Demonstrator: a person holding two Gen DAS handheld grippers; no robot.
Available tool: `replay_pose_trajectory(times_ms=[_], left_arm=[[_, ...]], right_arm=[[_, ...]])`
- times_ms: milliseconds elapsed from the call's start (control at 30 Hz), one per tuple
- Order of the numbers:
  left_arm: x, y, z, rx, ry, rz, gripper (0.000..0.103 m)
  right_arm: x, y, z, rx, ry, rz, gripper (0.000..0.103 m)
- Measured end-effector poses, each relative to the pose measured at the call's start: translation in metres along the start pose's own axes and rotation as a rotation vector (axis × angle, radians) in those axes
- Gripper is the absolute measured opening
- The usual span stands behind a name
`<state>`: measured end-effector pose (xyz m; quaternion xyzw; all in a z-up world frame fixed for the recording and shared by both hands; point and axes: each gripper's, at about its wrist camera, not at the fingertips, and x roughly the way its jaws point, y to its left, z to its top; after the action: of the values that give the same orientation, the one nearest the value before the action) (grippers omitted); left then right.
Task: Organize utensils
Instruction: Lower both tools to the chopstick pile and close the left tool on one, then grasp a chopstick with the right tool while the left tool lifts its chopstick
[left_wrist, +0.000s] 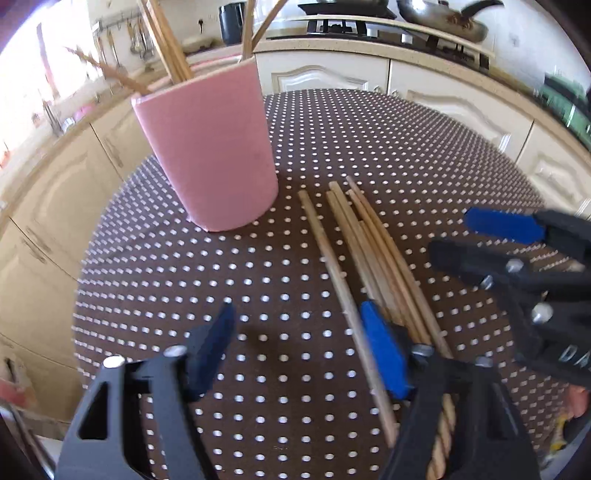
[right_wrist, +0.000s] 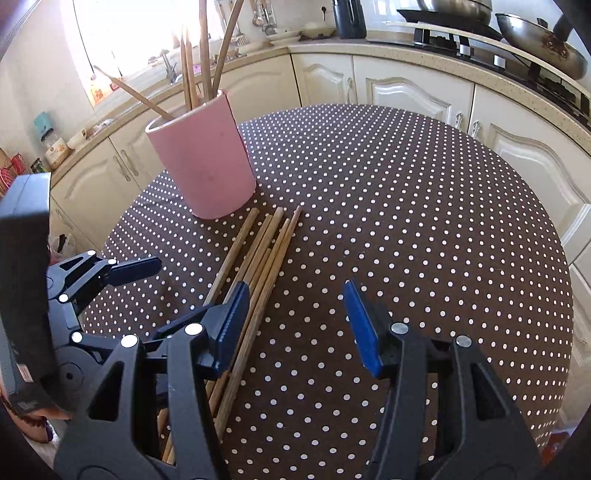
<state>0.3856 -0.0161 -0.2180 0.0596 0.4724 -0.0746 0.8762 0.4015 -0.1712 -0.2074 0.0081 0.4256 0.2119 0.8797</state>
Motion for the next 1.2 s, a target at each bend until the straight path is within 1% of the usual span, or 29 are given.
replay_pose_trajectory(times_ms=[33,67,100,133,167,200,233,333,467,533,600,633,700,767,833,967,1000,1033,1067,1200], left_arm=[[-0.001,0.003,0.0,-0.008,-0.004,0.007,0.045],[-0.003,0.006,0.0,-0.007,-0.006,0.006,0.041],[-0.005,0.008,0.0,-0.008,-0.004,0.004,0.032],[-0.007,0.01,0.001,-0.011,-0.001,0.008,0.025],[-0.008,0.013,0.001,-0.02,0.002,0.01,0.021],[-0.008,0.016,0.001,-0.028,0.003,0.015,0.015],[-0.009,0.018,0.001,-0.036,0.003,0.015,0.011],[-0.013,0.022,0.001,-0.041,-0.003,0.008,0.011],[-0.012,0.017,0.001,-0.033,-0.011,0.02,0.011],[-0.012,0.02,0.0,-0.037,-0.011,0.011,0.011],[-0.01,0.022,0.0,-0.042,-0.007,0.002,0.011],[-0.012,0.021,-0.004,-0.043,-0.006,0.0,0.011],[-0.006,0.025,-0.002,-0.042,-0.005,0.001,0.011],[-0.006,0.026,-0.002,-0.039,-0.003,0.002,0.011],[-0.005,0.025,-0.001,-0.036,0.002,-0.002,0.011],[-0.004,0.024,0.002,-0.03,0.013,-0.002,0.011],[-0.003,0.024,0.003,-0.028,0.016,0.001,0.011],[-0.002,0.022,0.005,-0.028,0.019,0.006,0.011],[-0.001,0.021,0.006,-0.027,0.021,0.009,0.011],[0.003,0.017,0.013,-0.029,0.048,0.025,0.011]], right_arm=[[0.001,0.001,0.0,-0.006,0.01,-0.01,0.053],[0.004,0.003,0.0,-0.014,0.029,-0.018,0.05],[0.007,0.004,0.0,-0.021,0.053,-0.016,0.039],[0.01,0.005,0.001,-0.024,0.069,-0.016,0.034],[0.013,0.005,0.001,-0.025,0.086,-0.022,0.034],[0.016,0.006,0.002,-0.028,0.105,-0.022,0.032],[0.018,0.006,0.002,-0.028,0.115,-0.018,0.031],[0.023,0.01,0.002,-0.024,0.138,0.002,0.031],[0.03,0.016,0.005,-0.035,0.156,-0.019,0.03],[0.03,0.019,0.005,-0.044,0.166,-0.03,0.029],[0.032,0.021,0.005,-0.042,0.184,-0.02,0.028],[0.034,0.023,0.006,-0.047,0.19,-0.026,0.028],[0.035,0.027,0.006,-0.059,0.199,-0.044,0.027],[0.036,0.032,0.007,-0.065,0.21,-0.055,0.024],[0.037,0.035,0.007,-0.076,0.223,-0.079,0.023],[0.042,0.036,0.01,-0.073,0.258,-0.076,0.023],[0.045,0.039,0.012,-0.082,0.276,-0.088,0.02],[0.05,0.04,0.019,-0.11,0.284,-0.131,0.013],[0.054,0.046,0.024,-0.133,0.293,-0.153,0.012],[0.065,0.051,0.036,-0.147,0.343,-0.165,0.011]])
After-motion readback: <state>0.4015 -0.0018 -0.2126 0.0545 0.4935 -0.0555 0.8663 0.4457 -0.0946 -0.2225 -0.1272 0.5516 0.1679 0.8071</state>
